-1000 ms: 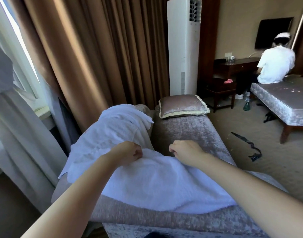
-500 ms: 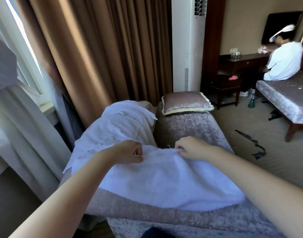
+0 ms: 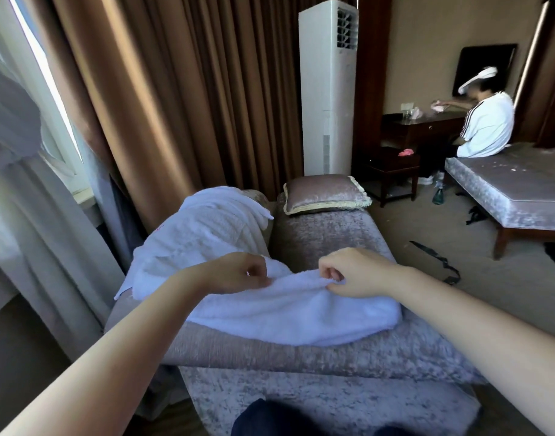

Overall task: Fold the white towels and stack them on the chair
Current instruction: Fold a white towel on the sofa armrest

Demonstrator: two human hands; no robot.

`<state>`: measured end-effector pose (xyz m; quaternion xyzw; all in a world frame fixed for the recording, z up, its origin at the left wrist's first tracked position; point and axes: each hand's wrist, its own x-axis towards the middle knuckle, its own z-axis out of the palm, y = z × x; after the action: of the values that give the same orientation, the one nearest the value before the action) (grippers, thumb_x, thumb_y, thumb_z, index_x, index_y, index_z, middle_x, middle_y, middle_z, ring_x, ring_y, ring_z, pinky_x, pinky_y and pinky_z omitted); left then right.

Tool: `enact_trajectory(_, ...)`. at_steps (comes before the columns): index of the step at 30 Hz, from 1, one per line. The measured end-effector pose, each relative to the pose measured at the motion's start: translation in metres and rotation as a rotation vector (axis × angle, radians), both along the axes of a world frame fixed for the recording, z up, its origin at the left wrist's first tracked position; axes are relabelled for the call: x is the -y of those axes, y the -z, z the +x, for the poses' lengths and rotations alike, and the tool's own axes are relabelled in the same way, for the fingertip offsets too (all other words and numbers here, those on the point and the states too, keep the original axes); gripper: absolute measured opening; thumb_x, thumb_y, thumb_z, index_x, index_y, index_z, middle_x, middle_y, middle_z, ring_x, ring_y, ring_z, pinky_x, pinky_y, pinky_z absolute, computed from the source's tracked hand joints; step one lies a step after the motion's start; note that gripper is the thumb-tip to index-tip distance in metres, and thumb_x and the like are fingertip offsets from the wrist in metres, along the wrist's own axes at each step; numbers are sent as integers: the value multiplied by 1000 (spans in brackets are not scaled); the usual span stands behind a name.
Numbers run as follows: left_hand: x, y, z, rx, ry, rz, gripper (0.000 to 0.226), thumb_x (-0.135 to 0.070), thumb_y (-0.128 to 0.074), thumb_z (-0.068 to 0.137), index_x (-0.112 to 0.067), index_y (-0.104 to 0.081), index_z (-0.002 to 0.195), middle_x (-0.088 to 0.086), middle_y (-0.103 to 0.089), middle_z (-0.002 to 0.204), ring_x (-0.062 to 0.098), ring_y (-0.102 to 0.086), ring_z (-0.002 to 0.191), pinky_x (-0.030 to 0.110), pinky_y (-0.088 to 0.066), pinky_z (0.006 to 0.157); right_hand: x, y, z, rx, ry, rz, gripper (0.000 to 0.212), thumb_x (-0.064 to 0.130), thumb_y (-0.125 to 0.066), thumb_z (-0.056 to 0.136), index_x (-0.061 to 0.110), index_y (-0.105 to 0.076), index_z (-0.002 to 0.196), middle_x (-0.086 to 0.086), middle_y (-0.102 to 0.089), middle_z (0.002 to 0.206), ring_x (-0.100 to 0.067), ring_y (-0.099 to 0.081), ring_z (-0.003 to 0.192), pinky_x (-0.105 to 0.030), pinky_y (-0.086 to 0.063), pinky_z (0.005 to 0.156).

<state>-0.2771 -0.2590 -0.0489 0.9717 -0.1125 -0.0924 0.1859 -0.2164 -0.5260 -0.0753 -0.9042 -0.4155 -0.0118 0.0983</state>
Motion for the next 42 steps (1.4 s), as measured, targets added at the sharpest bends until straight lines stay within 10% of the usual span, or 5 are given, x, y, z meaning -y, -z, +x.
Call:
enact_trajectory(5, 18, 25, -22, -56, 44, 167, 47, -44, -65, 88, -30, -50, 130, -9, -53, 119, 2, -49, 88, 17, -38, 77, 9, 29, -24, 98, -71, -72, 34, 9, -46, 78, 34, -28, 61, 5, -33, 62, -8, -26, 55, -39, -29, 52)
enact_trajectory(14, 22, 49, -41, 240, 60, 150, 32, -38, -74, 82, -24, -61, 106, -10, -61, 101, 0, -49, 75, 12, -37, 65, 18, 34, -28, 70, -7, 4, 4, 37, -46, 91, 38, -49, 92, 9, -57, 83, -14, -56, 68, -43, -52, 62)
enact_trajectory(19, 24, 56, -45, 370, 108, 47, 23, -39, -70, 84, -29, -63, 104, -10, -59, 103, 5, -52, 85, 11, -36, 70, 5, 28, -22, 228, -73, -36, 29, 22, -51, 94, 26, -57, 122, 7, -53, 113, -14, -47, 100, -31, -38, 92)
enact_trajectory(30, 42, 58, -30, 250, 39, 76, 28, -27, -55, 97, -20, -62, 123, -6, -65, 113, 3, -48, 76, 12, -33, 70, -1, 25, -28, 116, 13, -65, 25, 7, -43, 90, 20, -45, 112, 6, -38, 83, -17, -32, 84, -30, -26, 62)
enact_trajectory(42, 23, -14, -35, 309, -54, -237, 14, -24, -57, 96, -17, -63, 86, -5, -62, 81, 5, -53, 74, 12, -39, 64, 16, -13, 0, 267, 27, -174, 27, 41, -59, 89, 20, -47, 77, 6, -51, 75, -17, -43, 83, -31, -29, 77)
